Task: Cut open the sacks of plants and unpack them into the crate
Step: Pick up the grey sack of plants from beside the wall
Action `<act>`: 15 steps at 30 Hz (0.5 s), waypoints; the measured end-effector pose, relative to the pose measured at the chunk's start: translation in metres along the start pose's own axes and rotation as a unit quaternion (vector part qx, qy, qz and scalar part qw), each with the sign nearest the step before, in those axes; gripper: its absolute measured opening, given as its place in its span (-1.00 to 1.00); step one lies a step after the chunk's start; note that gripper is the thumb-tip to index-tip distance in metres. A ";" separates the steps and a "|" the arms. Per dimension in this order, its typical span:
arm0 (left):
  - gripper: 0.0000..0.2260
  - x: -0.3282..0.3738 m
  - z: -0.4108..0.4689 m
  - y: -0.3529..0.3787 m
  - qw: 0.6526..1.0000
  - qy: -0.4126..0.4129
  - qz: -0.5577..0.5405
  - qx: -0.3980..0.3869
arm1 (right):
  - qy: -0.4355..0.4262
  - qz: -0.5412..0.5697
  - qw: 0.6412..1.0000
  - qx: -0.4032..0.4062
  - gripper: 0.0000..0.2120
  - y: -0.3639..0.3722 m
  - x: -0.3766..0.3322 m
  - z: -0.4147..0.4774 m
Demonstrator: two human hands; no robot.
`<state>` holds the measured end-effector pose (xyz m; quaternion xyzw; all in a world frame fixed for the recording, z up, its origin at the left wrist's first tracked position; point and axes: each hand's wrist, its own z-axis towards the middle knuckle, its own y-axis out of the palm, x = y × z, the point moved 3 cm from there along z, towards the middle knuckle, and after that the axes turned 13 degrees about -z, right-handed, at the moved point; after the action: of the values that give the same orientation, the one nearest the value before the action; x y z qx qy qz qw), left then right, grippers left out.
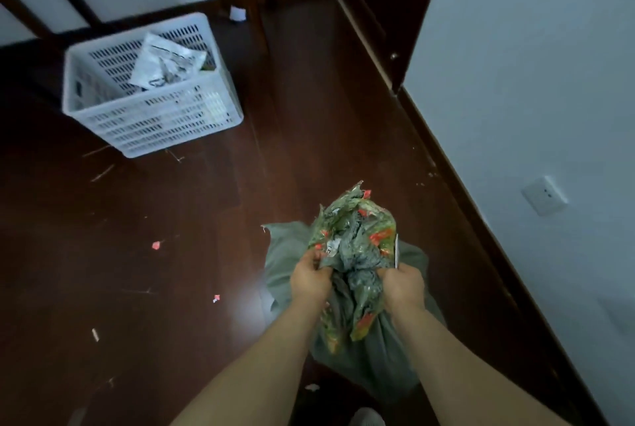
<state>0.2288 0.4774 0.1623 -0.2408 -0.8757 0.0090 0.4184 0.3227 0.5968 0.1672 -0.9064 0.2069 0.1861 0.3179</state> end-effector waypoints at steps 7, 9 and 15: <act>-0.78 0.099 -0.022 -0.068 0.994 0.081 -0.058 0.038 | -0.109 -0.027 0.994 0.009 -0.91 -0.007 -0.117 -0.063; -0.75 0.124 -0.017 -0.092 0.993 0.088 -0.068 0.047 | -0.123 -0.022 0.992 0.007 -0.92 0.004 -0.149 -0.075; -0.76 0.179 0.037 -0.167 0.994 0.089 -0.059 0.035 | -0.117 -0.018 0.993 0.007 -0.85 0.059 -0.233 -0.096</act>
<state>0.0370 0.4137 0.3048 -0.1740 -0.8469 -0.0064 0.5025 0.1163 0.5516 0.3167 -0.8797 0.1533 0.2832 0.3498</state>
